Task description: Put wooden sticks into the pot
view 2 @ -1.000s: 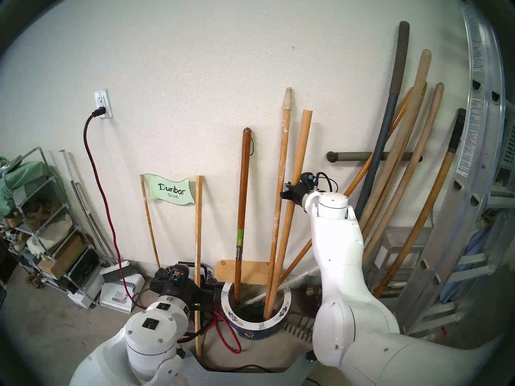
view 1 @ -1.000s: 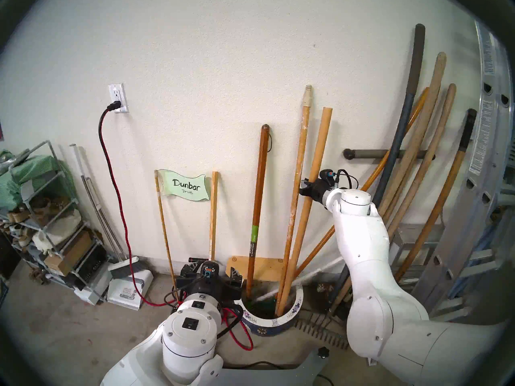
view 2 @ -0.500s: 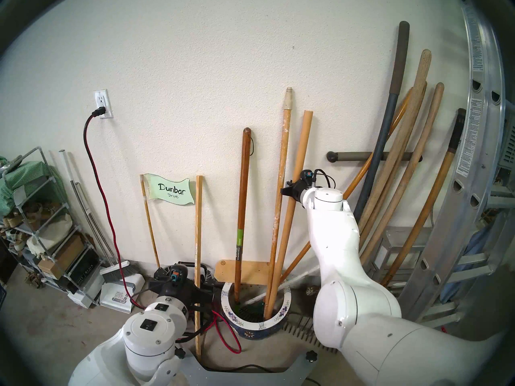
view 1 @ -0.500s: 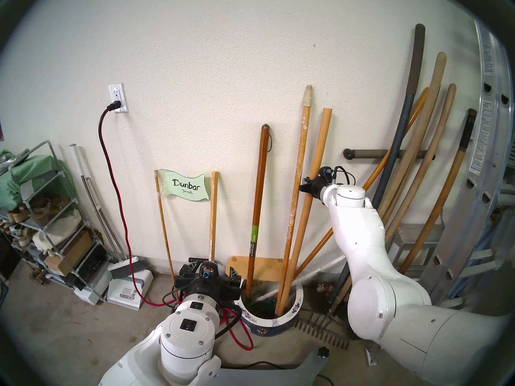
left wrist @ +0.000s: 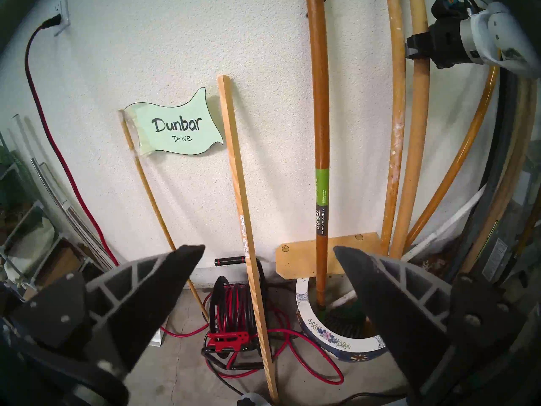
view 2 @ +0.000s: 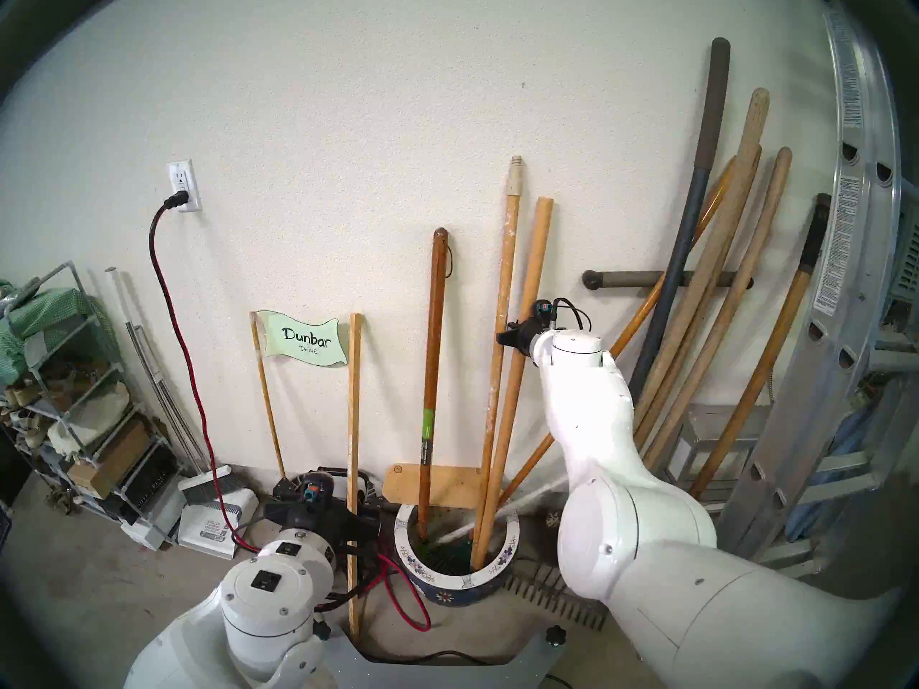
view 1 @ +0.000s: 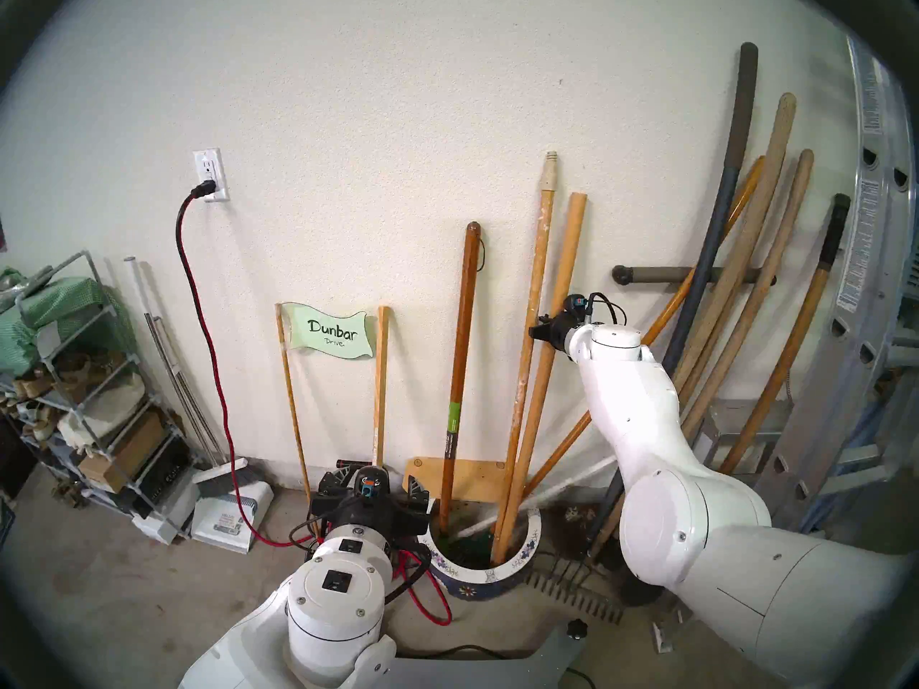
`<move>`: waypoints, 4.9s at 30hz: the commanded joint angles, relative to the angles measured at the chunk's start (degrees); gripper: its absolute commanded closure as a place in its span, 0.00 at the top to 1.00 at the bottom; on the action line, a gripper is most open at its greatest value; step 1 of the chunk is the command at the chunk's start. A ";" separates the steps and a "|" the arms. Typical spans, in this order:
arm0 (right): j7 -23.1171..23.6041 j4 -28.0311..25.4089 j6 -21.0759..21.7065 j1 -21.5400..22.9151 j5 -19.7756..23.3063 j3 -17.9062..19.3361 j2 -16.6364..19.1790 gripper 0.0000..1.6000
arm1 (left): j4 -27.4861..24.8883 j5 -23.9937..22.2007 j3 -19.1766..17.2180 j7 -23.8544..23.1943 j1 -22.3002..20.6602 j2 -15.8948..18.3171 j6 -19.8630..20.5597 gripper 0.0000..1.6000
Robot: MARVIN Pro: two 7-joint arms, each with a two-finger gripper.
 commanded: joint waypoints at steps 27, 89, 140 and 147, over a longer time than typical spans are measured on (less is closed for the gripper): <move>9.76 -25.27 4.02 -11.83 1.63 0.74 -0.96 0.94 | -0.40 -0.63 -0.27 -0.98 -0.04 -0.08 1.31 1.00; 28.75 -68.44 1.86 -51.25 5.80 4.29 -0.50 1.00 | 23.62 0.12 -5.70 -10.14 -15.70 2.27 -8.06 1.00; 25.49 -68.14 -0.97 -53.29 7.31 2.41 -1.06 1.00 | 21.75 2.63 -5.70 -5.46 -10.76 1.56 -11.41 1.00; 25.48 -68.14 -0.97 -53.29 7.33 2.40 -1.04 1.00 | 21.75 2.75 -5.80 -5.58 -10.71 1.45 -11.38 1.00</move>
